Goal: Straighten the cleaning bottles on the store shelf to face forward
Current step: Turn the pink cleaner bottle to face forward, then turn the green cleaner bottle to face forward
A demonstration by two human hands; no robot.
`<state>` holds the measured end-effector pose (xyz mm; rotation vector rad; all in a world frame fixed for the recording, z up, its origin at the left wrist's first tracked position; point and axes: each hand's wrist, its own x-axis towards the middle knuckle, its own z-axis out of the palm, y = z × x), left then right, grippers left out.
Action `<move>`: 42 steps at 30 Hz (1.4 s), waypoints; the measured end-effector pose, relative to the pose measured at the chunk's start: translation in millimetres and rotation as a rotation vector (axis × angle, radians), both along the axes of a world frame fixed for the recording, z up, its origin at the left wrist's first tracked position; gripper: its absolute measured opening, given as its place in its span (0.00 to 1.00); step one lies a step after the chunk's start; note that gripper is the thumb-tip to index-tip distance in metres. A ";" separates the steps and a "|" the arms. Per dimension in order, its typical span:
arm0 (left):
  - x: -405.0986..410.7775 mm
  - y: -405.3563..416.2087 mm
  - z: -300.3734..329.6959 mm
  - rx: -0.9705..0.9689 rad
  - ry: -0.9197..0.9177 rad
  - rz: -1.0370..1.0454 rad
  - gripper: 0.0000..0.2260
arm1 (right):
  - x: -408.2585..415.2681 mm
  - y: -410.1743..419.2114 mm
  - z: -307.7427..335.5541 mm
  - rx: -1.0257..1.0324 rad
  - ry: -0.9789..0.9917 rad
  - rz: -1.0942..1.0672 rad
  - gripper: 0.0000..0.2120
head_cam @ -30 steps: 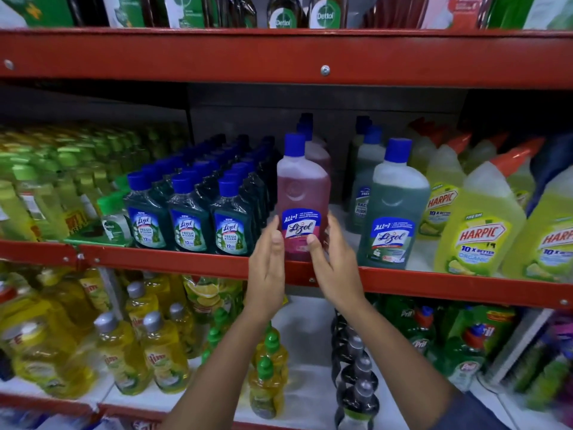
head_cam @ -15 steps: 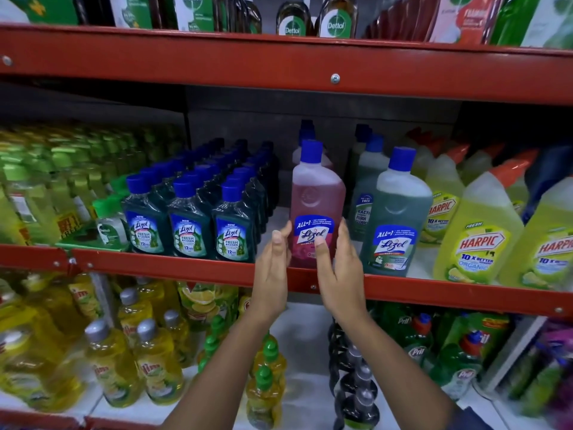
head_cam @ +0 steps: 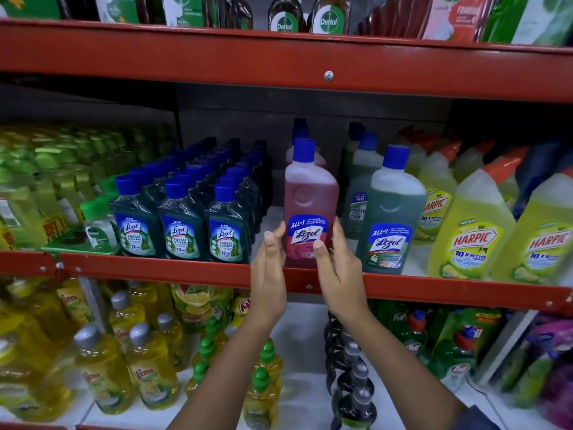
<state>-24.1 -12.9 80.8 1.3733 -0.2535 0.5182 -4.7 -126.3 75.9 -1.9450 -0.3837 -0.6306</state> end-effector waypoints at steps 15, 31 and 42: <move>-16.5 -71.1 0.1 0.049 -0.116 0.088 0.25 | -27.0 -62.6 5.5 0.136 -0.388 -0.365 0.21; -2.0 -117.5 13.3 0.137 0.150 -0.146 0.51 | 1.2 -115.1 7.5 0.131 0.089 -0.087 0.38; -1.3 -122.9 10.7 0.153 0.162 -0.054 0.52 | -6.0 -128.5 20.8 0.218 0.169 0.188 0.30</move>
